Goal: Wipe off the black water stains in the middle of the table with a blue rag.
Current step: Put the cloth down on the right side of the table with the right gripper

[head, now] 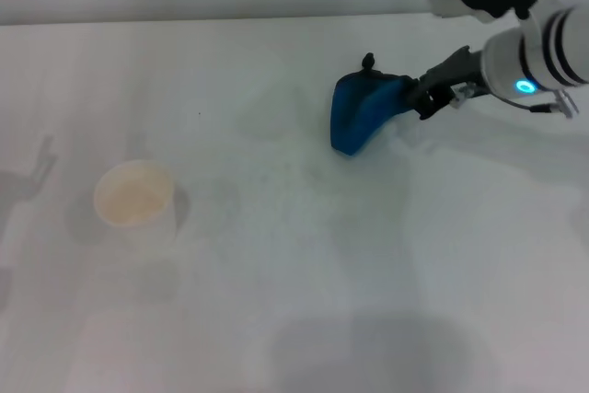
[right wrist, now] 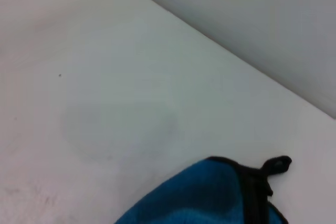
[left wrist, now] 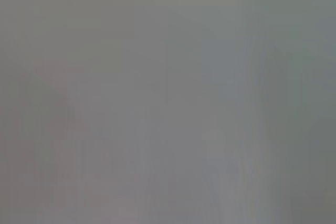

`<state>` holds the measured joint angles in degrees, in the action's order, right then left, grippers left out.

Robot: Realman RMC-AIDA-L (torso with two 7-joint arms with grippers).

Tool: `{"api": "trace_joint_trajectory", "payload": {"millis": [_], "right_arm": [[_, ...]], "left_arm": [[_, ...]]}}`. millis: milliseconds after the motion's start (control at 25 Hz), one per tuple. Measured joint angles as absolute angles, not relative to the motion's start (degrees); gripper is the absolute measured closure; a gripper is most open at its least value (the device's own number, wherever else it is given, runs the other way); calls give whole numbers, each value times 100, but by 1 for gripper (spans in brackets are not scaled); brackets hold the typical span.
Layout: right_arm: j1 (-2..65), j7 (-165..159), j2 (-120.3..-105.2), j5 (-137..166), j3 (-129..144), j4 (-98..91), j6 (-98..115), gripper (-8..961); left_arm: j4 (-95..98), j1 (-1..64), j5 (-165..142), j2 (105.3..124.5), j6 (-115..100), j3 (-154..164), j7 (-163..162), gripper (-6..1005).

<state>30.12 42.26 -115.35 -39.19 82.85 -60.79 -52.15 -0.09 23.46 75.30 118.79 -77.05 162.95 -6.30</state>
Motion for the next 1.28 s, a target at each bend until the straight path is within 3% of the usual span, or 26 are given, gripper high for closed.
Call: {"api": "trace_joint_trajectory", "payload": {"millis": [560,1280], "right_arm": [[1562,7520,-11517,-6841,7640,-5871,-4347,896],[990,9175,-11483,-7952,7010,-5195,-4889,873]], "left_arm": [[-95,2378,7542,11890,-7626,16295,-628,112],[-44,2408,7550,11892,-7459,16295,-622,111]]}}
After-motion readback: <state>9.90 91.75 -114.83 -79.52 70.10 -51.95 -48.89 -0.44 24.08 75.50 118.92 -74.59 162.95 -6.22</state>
